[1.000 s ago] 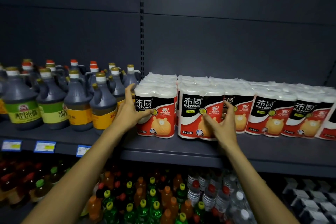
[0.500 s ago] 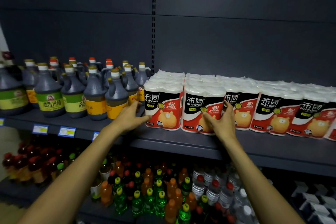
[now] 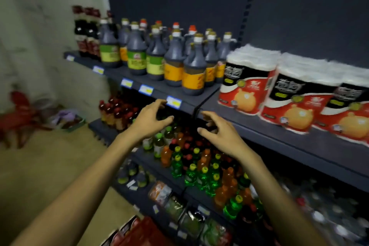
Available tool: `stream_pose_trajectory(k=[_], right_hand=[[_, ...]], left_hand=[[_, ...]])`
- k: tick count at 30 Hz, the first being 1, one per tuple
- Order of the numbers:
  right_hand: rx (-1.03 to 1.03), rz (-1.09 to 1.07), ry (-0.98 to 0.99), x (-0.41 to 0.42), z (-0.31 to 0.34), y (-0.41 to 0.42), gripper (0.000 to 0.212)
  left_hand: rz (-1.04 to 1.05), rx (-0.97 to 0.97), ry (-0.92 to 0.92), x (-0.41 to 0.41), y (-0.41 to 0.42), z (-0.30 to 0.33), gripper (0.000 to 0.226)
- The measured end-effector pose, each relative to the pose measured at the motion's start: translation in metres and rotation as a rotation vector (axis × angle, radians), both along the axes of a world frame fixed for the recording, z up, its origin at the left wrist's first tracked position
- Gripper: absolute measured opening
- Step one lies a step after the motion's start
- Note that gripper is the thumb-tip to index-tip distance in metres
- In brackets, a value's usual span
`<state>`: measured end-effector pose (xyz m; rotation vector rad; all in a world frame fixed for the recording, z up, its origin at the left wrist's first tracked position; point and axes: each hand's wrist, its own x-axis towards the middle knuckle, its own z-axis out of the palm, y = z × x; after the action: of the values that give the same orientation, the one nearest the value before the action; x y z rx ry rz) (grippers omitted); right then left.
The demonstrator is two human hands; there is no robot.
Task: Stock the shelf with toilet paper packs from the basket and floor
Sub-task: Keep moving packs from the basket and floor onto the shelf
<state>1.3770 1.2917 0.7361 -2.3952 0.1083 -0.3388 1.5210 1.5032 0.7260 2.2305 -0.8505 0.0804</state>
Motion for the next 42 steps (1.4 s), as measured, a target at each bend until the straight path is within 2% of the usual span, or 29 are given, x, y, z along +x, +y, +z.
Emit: stream_pose_trajectory(k=[5, 9, 13, 18, 25, 32, 36, 42], right_hand=[[-0.112, 0.174, 0.232, 0.069, -0.068, 0.071, 0.066], [-0.208, 0.322, 0.383, 0.114, -0.123, 0.135, 0.072], [-0.227, 0.459, 0.497, 0.143, -0.17, 0.196, 0.065], [-0.215, 0.562, 0.569, 0.174, -0.223, 0.26, 0.071], [-0.24, 0.691, 0.638, 0.207, -0.291, 0.325, 0.067], [-0.197, 0.8, 0.698, 0.247, -0.371, 0.358, 0.064], [-0.185, 0.858, 0.669, 0.264, -0.435, 0.367, 0.063], [-0.174, 0.893, 0.688, 0.268, -0.561, 0.383, 0.061]], left_hand=[[0.209, 0.168, 0.164, -0.015, 0.105, -0.055, 0.085], [0.423, 0.177, 0.368, -0.028, 0.188, -0.111, 0.068], [0.581, 0.208, 0.486, -0.045, 0.264, -0.161, 0.07], [0.713, 0.208, 0.613, -0.053, 0.334, -0.208, 0.072], [0.809, 0.14, 0.737, -0.046, 0.38, -0.261, 0.076], [0.974, 0.135, 0.806, -0.039, 0.391, -0.331, 0.073], [1.061, 0.127, 0.852, -0.043, 0.396, -0.397, 0.072], [1.163, 0.089, 0.958, -0.063, 0.418, -0.531, 0.074]])
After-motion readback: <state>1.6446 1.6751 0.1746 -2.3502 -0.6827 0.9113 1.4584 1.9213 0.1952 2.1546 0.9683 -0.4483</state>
